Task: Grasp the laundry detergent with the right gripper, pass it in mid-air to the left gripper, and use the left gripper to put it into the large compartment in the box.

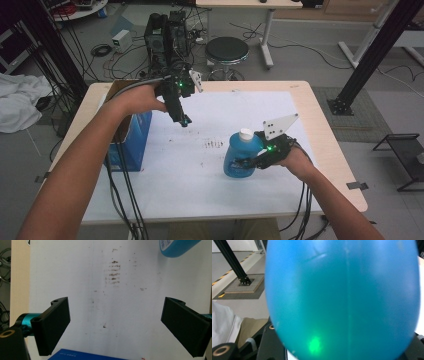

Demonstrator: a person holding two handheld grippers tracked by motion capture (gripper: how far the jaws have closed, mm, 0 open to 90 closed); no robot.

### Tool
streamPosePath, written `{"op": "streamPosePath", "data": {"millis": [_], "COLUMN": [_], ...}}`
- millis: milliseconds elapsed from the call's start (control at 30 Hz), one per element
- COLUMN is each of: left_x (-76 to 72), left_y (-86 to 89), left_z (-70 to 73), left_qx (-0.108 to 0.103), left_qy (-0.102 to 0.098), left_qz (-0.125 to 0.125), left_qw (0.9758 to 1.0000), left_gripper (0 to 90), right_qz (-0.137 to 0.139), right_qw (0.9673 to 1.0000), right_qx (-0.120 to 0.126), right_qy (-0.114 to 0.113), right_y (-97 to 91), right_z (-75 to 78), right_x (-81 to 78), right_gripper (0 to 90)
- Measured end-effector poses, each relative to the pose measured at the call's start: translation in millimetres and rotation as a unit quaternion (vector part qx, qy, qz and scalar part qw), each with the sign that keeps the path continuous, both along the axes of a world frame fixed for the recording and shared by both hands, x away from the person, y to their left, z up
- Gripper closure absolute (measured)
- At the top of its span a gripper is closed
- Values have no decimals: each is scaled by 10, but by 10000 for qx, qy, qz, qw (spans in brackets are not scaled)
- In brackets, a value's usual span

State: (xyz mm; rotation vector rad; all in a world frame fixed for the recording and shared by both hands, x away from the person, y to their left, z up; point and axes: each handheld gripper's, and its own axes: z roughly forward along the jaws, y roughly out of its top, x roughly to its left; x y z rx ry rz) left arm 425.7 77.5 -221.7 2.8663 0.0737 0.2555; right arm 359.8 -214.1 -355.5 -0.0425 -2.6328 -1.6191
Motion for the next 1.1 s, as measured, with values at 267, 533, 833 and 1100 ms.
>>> {"op": "streamPosePath", "data": {"millis": [267,533,833,1100], "left_x": [-167,-373,-524,-601], "left_y": [-43,-152,-260,-331], "left_z": [105,204,281,374], "left_qx": [-44,51,51,27], "left_qy": [48,240,372,540], "left_qz": [-154,-265,-436,-414], "left_qw": [9999,9993,9983,9977], "left_gripper": [86,86,86,85], "right_qz": [-88,-169,-80,25], "right_qw": [9994,9985,9977,9972], "right_qx": [-340,-525,-668,-740], "right_qy": [-4,-35,-89,-45], "right_y": [42,166,366,537], "right_z": [172,331,482,501], "right_x": [23,91,135,142], "right_gripper": [446,445,445,445]}}
